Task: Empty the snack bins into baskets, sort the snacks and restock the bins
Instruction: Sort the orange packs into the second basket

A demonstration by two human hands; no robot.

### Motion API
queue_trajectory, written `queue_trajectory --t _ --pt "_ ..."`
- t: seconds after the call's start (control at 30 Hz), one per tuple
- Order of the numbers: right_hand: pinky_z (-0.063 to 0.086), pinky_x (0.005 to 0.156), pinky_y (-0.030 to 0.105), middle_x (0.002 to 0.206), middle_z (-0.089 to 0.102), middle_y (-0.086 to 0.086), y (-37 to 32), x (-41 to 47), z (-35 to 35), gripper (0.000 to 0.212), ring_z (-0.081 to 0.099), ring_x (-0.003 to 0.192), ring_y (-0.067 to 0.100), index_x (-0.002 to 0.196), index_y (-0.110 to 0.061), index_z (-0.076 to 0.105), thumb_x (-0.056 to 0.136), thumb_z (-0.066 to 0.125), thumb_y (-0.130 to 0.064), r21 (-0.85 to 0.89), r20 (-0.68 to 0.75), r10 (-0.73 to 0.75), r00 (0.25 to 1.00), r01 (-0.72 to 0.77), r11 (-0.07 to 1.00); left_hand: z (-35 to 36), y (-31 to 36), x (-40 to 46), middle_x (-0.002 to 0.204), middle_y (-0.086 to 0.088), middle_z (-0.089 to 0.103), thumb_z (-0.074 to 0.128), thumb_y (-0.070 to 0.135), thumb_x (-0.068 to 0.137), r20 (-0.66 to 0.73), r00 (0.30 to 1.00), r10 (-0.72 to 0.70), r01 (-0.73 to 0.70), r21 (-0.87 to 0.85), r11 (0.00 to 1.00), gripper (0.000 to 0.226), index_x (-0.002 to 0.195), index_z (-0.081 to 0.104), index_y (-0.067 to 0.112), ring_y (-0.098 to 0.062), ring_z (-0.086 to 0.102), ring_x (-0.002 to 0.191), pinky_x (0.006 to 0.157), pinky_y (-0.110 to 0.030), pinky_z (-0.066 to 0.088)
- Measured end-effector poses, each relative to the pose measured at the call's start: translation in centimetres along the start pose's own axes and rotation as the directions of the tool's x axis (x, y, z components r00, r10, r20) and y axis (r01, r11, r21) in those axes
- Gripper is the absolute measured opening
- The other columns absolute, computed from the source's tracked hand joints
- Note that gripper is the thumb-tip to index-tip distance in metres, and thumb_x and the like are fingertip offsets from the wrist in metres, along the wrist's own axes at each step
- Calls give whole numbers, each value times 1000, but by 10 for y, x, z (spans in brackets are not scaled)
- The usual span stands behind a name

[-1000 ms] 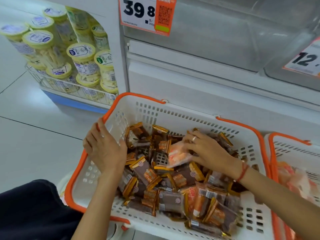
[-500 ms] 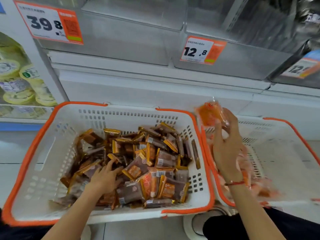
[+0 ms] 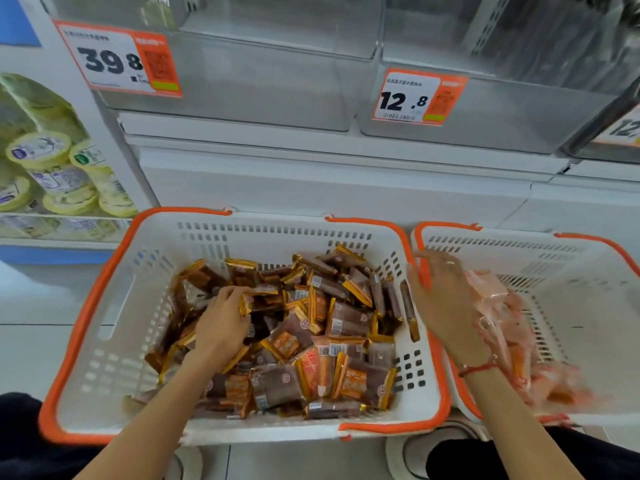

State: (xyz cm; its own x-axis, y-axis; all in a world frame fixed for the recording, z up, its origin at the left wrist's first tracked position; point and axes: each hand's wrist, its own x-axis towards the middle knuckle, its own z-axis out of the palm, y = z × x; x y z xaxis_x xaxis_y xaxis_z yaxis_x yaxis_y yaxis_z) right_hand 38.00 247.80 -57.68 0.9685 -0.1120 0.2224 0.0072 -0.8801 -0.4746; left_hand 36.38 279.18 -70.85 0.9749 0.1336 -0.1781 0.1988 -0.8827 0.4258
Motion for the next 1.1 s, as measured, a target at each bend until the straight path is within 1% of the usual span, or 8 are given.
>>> queue_trajectory --t 0.17,0.3,0.4,0.6,0.73,0.87,0.93,1.1 --pt "28 115 37 142 46 -4 -55 -2 72 45 34 135 16 136 -29 50 94 53 -47 10 473 -344 811 386 923 5 8 40 161 0 15 66 34 90 169 978 119 -156 231 960 83 154 14 31 -25 18 147 110 -41 37" --pt "-10 117 41 163 0 -3 -40 -7 121 83 -4 150 25 152 -42 11 84 49 -72 -139 757 -250 604 523 841 30 4 59 160 1 15 71 42 83 272 934 229 -316 337 887 98 155 4 31 -24 19 146 114 -41 31" --pt "-10 116 37 163 -6 -6 -24 -11 133 82 -3 150 26 150 -44 8 84 47 -71 -122 748 -271 605 528 840 40 -4 61 154 1 28 65 39 88 305 933 191 -292 335 896 79 152 20 29 -25 34 138 106 -39 35" --pt "-5 119 39 162 -4 -8 -14 -11 141 73 -3 150 22 151 -42 11 90 40 -69 -106 727 -299 618 531 841 16 -37 59 118 -4 60 52 32 99 -45 970 239 -219 268 938 35 131 49 20 -26 66 78 53 -35 51" --pt "-2 119 39 162 0 -10 -16 -11 139 65 -1 149 21 148 -43 17 92 42 -63 -69 714 -312 627 507 859 -18 -55 47 122 -13 62 51 31 99 -224 974 15 20 150 988 36 129 51 12 -35 65 96 78 -45 52" --pt "3 119 41 161 8 -13 -13 -1 134 62 6 148 18 144 -46 24 90 50 -59 -15 721 -319 615 473 881 -43 -70 29 111 -14 63 56 32 94 30 944 -329 302 327 895 44 132 46 14 -32 62 99 75 -39 49" --pt "9 119 42 159 14 -14 -11 3 133 58 13 147 18 138 -44 35 86 58 -56 25 716 -332 614 453 891 -45 -68 15 123 -12 59 61 27 89 41 955 -295 252 413 875 45 130 48 14 -30 56 111 85 -39 49" --pt "16 115 41 156 25 -13 -14 5 129 33 21 143 15 100 -38 43 79 67 -48 96 706 -346 619 400 912 -22 -25 17 148 0 42 53 19 95 -66 995 80 -65 206 976 48 143 43 21 -23 35 137 107 -39 35"
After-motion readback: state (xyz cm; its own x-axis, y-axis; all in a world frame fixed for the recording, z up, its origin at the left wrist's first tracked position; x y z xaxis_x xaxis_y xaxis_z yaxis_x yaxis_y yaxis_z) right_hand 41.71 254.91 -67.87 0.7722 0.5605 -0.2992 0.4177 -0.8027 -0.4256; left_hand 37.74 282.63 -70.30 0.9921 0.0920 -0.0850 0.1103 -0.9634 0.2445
